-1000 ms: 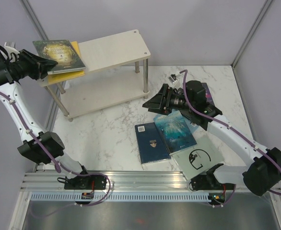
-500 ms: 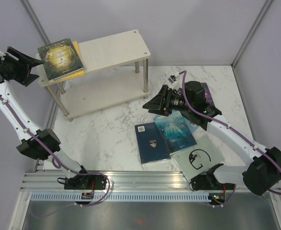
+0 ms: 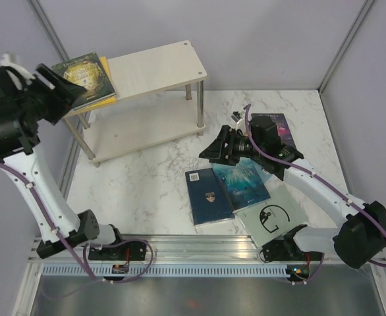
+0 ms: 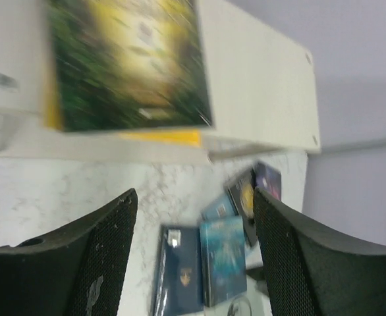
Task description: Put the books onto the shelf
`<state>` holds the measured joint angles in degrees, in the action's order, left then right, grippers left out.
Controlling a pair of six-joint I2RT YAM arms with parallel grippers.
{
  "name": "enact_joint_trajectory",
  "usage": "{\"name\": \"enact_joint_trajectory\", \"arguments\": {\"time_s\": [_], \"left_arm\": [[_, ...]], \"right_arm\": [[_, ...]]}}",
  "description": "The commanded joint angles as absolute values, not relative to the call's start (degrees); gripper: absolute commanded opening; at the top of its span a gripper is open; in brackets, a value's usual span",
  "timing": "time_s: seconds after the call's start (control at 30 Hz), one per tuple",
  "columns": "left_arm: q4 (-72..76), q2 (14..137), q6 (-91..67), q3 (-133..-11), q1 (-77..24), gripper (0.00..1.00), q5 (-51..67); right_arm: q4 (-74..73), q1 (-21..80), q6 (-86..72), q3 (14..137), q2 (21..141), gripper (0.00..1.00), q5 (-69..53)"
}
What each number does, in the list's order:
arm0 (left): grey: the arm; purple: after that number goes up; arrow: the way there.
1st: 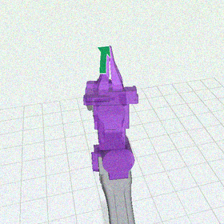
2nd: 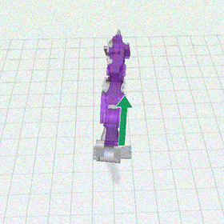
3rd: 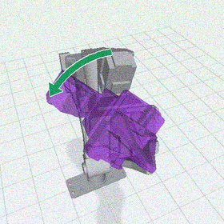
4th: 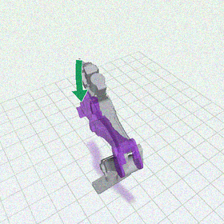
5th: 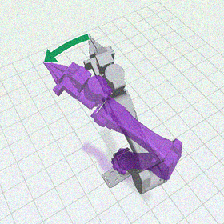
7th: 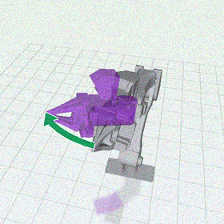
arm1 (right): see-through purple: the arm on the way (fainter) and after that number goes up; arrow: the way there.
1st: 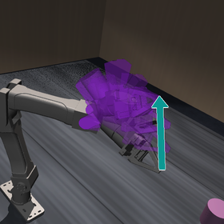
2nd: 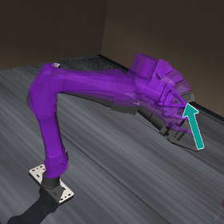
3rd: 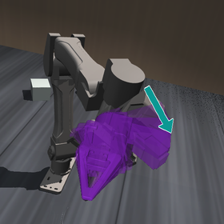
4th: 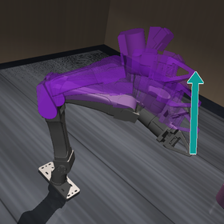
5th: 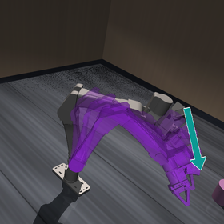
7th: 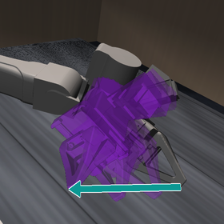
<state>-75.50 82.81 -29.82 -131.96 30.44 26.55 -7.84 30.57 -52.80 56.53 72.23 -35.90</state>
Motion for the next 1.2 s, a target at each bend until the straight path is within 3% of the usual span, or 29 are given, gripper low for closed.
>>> {"name": "enact_joint_trajectory", "arguments": {"time_s": [0.0, 0.13, 0.33, 0.53, 0.87, 1.17], "left_arm": [[-72.8, 76.0, -29.5, -122.2, 17.1, 0.74, 23.6], [-62.0, 60.0, -35.6, -92.3, 7.1, 0.74, 29.5], [-49.8, 50.1, -44.4, -57.8, -16.6, 0.74, 30.6], [-30.8, 44.7, -52.1, -34.3, -21.4, 0.74, 31.7], [-4.4, 56.9, -55.7, -17.7, -22.0, 0.73, 32.8], [11.2, 82.4, -56.2, -19.9, -27.1, 0.73, 28.7]], "right_arm": [[-15.8, 30.4, -45.2, 58.3, 72.0, 0.76, -30.5], [-23.6, 30.4, -41.4, 59.9, 72.7, 0.77, -23.4], [-35.1, 30.3, -38.2, 60.6, 74.7, 0.77, -9.2], [-40.8, 30.0, -35.4, 60.2, 80.6, 0.76, -2.0], [-42.1, 28.9, -34.6, 54.1, 84.2, 0.74, 4.5], [-35.4, 28.7, -35.6, 43.7, 87.9, 0.73, -2.8]]}}
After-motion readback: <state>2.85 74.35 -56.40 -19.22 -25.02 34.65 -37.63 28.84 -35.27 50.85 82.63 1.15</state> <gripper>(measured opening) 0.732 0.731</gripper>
